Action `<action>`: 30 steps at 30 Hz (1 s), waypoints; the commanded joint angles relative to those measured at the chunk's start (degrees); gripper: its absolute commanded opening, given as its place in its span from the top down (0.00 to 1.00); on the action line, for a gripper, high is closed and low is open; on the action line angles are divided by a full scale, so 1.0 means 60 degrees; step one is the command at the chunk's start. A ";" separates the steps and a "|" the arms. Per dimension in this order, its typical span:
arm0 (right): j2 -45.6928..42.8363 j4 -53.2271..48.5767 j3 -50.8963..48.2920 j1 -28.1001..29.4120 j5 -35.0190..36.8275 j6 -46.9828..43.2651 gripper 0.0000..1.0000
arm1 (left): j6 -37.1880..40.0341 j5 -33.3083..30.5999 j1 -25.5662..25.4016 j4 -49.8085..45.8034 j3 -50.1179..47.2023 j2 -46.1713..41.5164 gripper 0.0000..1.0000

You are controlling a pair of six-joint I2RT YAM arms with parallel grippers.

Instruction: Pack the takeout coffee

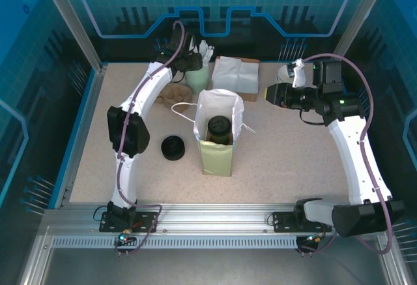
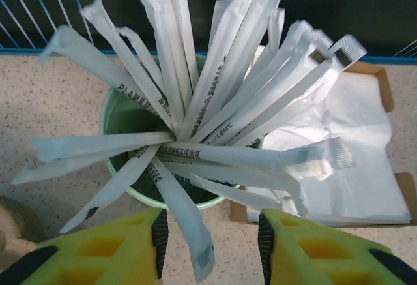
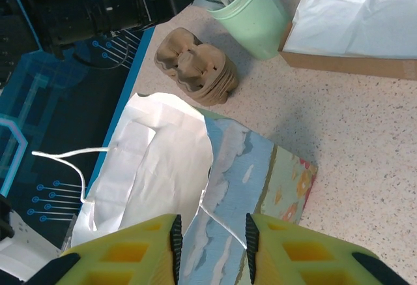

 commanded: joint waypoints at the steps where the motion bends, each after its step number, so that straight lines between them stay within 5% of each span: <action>1: -0.0271 0.0343 -0.0269 0.0012 -0.0222 -0.0086 0.66 | 0.0299 -0.0336 -0.0080 0.0093 0.0415 0.0321 0.57; 30: -0.0441 0.0593 -0.0772 -0.0373 -0.0683 0.0002 0.72 | 0.1390 -0.1528 -0.0131 0.0762 0.0730 0.0769 0.81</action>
